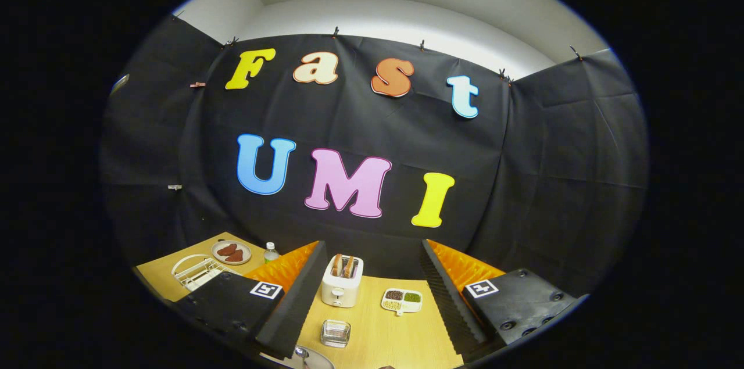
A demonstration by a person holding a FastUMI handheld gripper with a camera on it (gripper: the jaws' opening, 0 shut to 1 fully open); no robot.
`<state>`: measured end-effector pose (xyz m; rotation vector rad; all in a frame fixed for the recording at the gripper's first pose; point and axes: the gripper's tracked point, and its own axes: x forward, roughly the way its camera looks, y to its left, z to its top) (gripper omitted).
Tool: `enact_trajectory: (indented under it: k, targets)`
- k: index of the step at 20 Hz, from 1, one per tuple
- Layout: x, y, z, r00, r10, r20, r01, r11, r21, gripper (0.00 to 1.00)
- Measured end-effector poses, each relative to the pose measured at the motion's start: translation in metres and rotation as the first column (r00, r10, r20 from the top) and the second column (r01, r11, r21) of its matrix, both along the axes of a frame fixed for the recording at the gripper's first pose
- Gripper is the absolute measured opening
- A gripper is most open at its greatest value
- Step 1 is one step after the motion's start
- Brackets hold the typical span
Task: Take the plate from the dish rack, then take the spoon from the basket and place it into the plate.
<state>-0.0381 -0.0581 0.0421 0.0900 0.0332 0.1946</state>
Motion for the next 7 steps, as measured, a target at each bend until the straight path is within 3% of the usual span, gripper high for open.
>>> enact_trajectory:
  k: [7]
  targets:
    - [0.002,0.006,-0.015,0.999,0.007,-0.037,-0.007,1.0,0.015,0.98]
